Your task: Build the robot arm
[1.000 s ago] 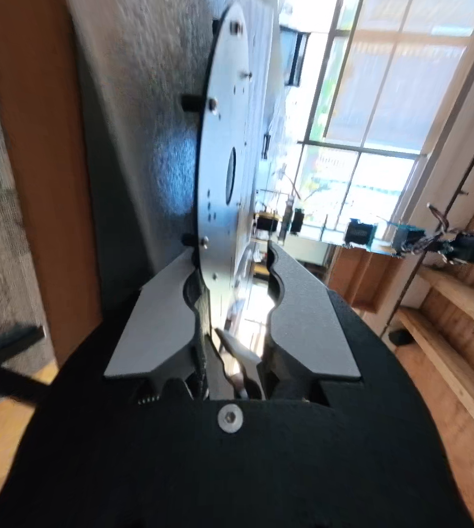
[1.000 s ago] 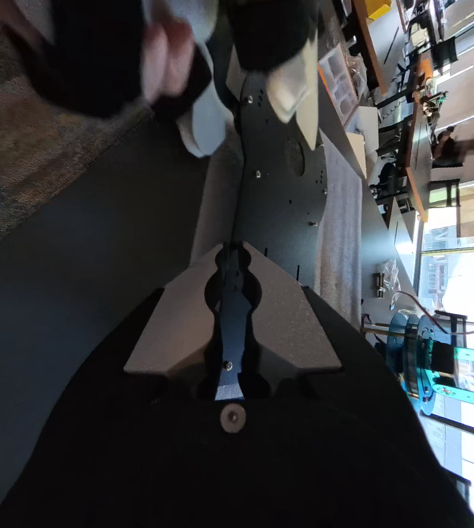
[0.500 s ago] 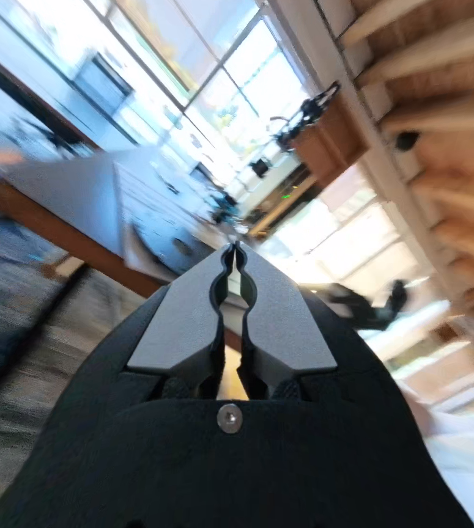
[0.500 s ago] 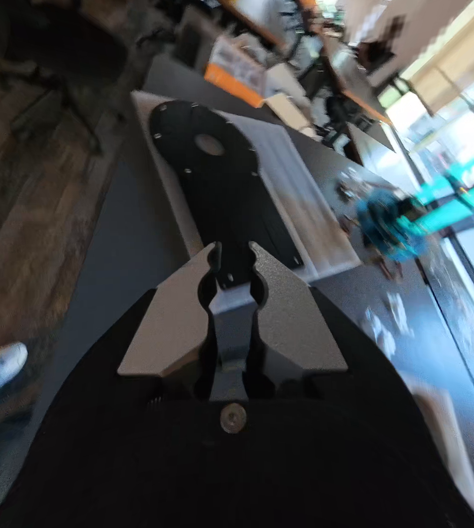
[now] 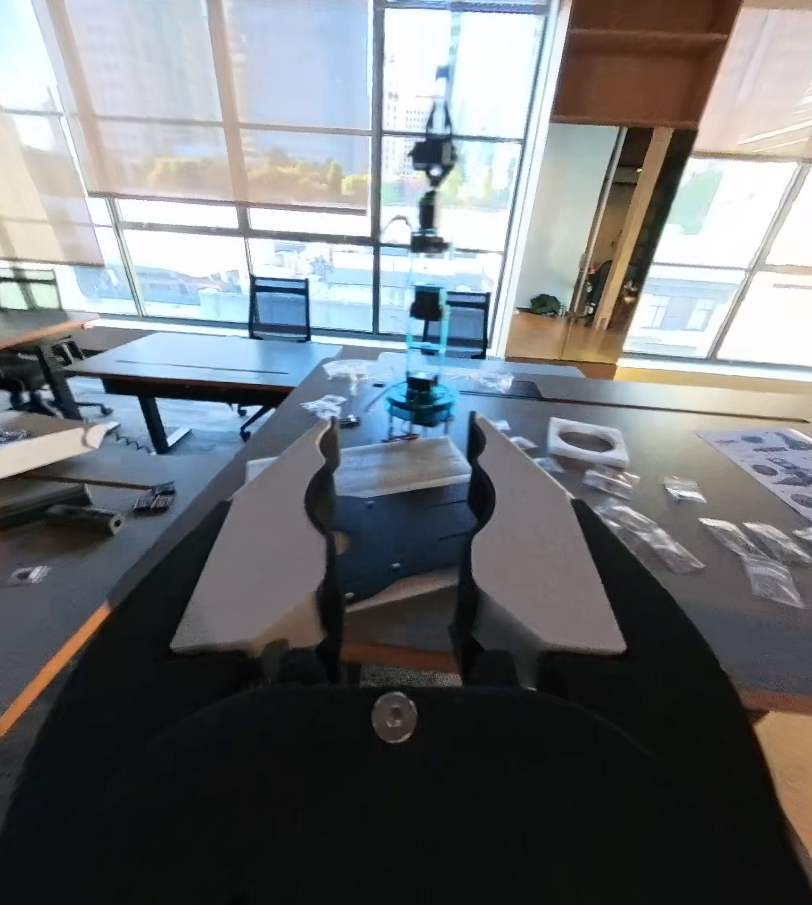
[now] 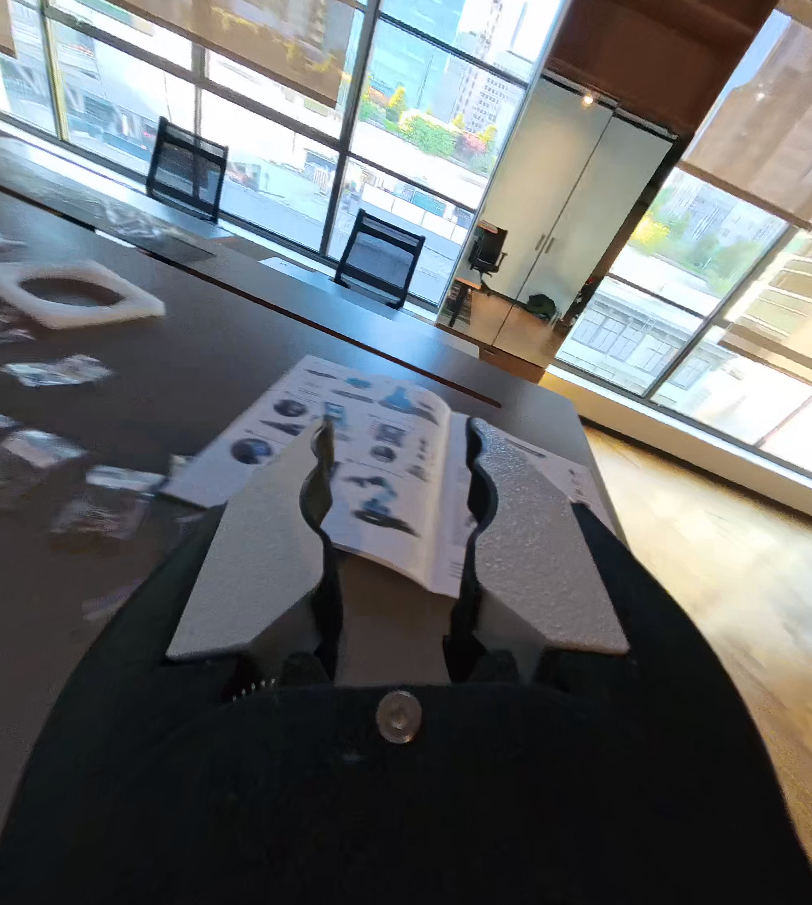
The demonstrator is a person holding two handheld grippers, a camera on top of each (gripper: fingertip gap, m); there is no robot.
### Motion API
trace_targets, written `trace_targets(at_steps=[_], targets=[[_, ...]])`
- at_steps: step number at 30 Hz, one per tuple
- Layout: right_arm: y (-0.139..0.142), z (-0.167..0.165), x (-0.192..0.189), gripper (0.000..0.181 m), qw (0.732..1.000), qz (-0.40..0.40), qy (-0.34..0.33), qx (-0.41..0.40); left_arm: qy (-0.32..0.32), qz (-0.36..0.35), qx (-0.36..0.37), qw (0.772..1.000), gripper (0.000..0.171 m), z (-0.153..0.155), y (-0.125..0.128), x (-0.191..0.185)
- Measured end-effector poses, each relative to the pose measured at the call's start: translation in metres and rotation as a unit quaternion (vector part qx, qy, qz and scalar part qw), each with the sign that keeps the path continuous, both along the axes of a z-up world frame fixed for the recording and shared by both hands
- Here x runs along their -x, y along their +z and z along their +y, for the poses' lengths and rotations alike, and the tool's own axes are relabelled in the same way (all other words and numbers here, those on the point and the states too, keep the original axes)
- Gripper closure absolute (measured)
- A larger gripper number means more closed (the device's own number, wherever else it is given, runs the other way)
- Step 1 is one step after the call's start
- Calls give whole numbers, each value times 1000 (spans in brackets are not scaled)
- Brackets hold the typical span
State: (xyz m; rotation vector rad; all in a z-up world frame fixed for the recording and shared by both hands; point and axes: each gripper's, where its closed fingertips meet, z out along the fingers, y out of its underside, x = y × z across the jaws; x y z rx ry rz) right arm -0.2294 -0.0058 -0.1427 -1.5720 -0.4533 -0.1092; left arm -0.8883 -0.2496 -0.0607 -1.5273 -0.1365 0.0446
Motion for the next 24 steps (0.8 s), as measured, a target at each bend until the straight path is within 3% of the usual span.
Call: trace_targets(at_steps=[3,6,11,17,20,24], targets=[[-13,25,-49,112,997,46,58,29,24,4,-27,999,109,18,18,-63],[-32,57,-80,107,986,88,109,87,33,2,-63,998,108,40,38,-119],[-32,97,-87,110,975,101,180,83,14,-21,-29,999,109,67,55,-190],[-42,130,-66,124,979,64,189,43,41,-11,19,999,113,76,67,-228],[-55,129,-48,127,968,88,223,79,53,-7,44,998,115,77,72,-239],[-67,132,-49,137,969,83,218,85,74,6,59,996,118,72,77,-249]])
